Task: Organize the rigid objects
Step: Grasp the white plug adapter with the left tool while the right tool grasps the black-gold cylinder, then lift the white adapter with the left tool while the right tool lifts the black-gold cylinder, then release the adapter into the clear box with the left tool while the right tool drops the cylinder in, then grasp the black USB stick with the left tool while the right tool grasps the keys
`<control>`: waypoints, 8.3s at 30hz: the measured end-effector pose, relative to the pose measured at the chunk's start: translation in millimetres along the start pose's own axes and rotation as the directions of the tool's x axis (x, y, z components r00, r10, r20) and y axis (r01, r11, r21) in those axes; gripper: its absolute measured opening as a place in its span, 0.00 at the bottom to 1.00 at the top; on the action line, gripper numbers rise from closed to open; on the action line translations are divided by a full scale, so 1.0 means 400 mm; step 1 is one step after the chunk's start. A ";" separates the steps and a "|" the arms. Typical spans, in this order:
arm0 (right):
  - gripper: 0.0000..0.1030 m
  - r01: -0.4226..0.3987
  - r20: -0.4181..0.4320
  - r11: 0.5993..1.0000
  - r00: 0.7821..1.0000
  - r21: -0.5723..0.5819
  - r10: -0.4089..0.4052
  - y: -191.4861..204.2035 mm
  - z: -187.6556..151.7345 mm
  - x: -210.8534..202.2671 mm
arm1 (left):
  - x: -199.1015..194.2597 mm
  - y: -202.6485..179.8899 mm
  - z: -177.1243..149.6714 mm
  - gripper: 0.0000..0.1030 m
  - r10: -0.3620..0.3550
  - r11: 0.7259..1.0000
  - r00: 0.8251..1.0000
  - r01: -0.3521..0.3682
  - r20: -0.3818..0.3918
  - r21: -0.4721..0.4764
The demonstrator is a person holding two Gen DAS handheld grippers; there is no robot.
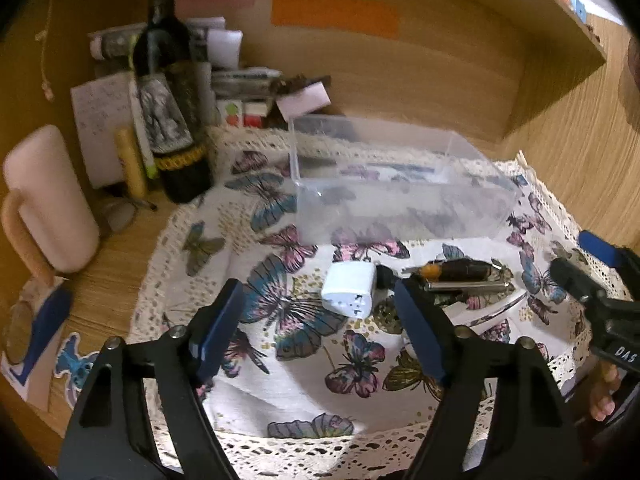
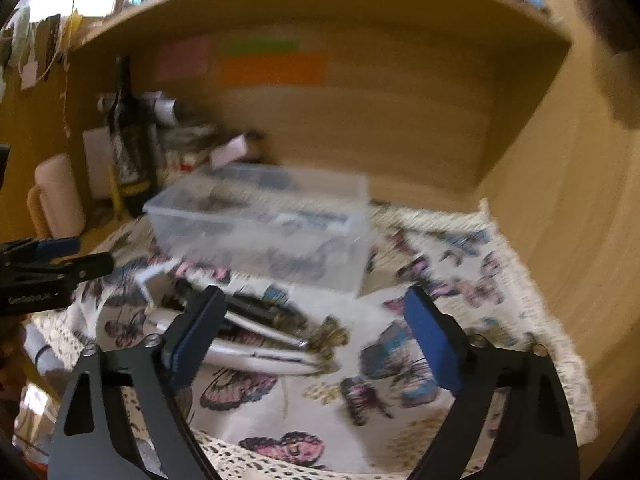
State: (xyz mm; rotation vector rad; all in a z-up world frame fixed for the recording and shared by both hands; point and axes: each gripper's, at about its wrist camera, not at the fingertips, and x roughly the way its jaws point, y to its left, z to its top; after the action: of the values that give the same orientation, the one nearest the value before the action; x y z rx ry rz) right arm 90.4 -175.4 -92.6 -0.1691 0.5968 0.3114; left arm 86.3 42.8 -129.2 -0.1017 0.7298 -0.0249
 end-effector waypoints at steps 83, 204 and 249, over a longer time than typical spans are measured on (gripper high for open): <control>0.10 -0.427 -0.437 0.893 0.837 -0.143 0.330 0.152 0.062 0.350 | 0.155 0.040 0.048 0.37 -0.102 0.993 0.983 0.093 -0.151 -0.071; 0.62 -0.146 -0.221 0.989 0.965 -0.009 0.141 -0.039 0.046 0.188 | 0.171 -0.058 0.117 0.92 -0.044 0.993 0.977 0.065 -0.208 0.096; 0.23 -0.291 -0.385 0.950 0.894 -0.109 0.230 0.081 0.028 0.339 | 0.231 -0.065 0.081 0.59 -0.048 0.992 0.969 0.076 -0.243 0.105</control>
State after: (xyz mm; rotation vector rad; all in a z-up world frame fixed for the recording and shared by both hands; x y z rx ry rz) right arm 191.5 -109.6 -163.8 -0.3118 0.9722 0.6003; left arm 177.0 14.1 -164.0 -0.0127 0.9660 -0.1403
